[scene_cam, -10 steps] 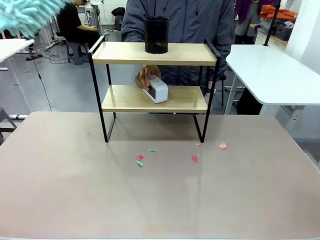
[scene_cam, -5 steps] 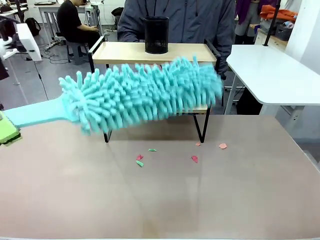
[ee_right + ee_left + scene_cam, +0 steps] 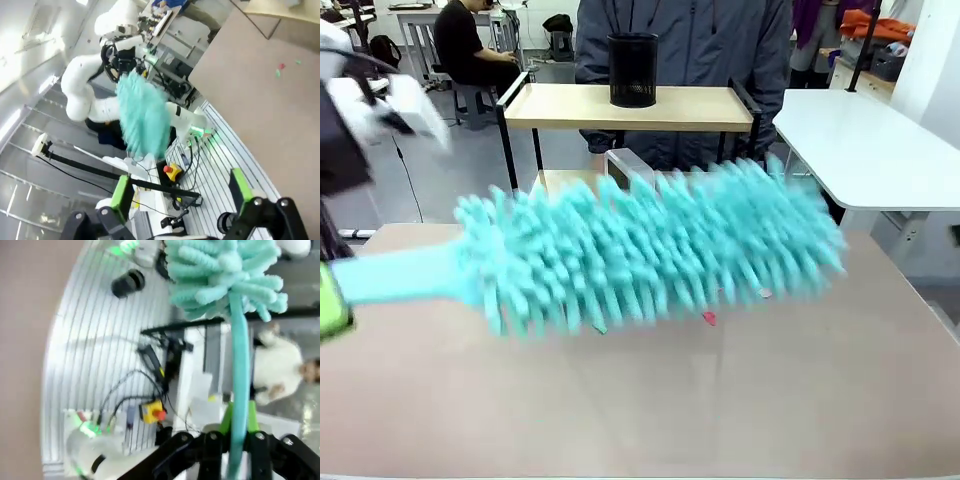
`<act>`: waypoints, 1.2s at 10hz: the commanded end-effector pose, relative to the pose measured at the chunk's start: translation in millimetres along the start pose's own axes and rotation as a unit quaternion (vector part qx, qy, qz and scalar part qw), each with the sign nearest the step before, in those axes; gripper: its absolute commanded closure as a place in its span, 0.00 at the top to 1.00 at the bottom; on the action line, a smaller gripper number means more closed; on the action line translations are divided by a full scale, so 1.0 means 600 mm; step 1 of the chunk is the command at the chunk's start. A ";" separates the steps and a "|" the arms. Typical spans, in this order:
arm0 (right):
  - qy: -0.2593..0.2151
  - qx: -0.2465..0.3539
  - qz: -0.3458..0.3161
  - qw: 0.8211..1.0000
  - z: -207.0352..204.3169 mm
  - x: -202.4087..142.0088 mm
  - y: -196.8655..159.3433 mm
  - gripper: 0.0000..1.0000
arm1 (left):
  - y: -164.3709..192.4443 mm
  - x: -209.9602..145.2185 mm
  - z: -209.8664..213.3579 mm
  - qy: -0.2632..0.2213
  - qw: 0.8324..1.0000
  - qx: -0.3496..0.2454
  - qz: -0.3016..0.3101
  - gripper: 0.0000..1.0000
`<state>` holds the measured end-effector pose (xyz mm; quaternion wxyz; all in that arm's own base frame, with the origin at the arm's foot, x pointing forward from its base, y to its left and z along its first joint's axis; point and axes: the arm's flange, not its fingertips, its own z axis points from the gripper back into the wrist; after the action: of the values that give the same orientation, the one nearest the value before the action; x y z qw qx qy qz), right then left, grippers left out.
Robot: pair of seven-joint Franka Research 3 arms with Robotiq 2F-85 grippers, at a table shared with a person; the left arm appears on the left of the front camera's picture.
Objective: Clean the shelf.
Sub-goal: Hand the Duster back to the human.
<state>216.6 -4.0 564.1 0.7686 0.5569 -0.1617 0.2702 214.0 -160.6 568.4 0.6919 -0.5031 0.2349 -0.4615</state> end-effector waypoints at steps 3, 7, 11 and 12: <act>0.160 0.064 0.029 0.985 -0.160 0.116 -0.025 1.00 | -0.002 0.027 0.018 0.143 0.990 -0.006 0.014 0.11; 0.272 0.155 0.027 0.949 -0.286 0.067 0.015 1.00 | 0.008 0.059 0.019 0.146 0.989 0.004 0.011 0.11; 0.297 0.155 0.029 0.942 -0.347 0.018 0.032 1.00 | 0.024 0.080 0.022 0.123 0.992 -0.012 0.005 0.11; 0.293 0.155 0.028 0.943 -0.357 0.015 0.033 1.00 | 0.028 0.082 0.022 0.122 0.992 -0.022 0.003 0.11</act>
<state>203.7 197.3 516.6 0.6801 0.5503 0.1204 0.4692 251.9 -193.5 560.3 0.6608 -0.4408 0.3293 -0.5105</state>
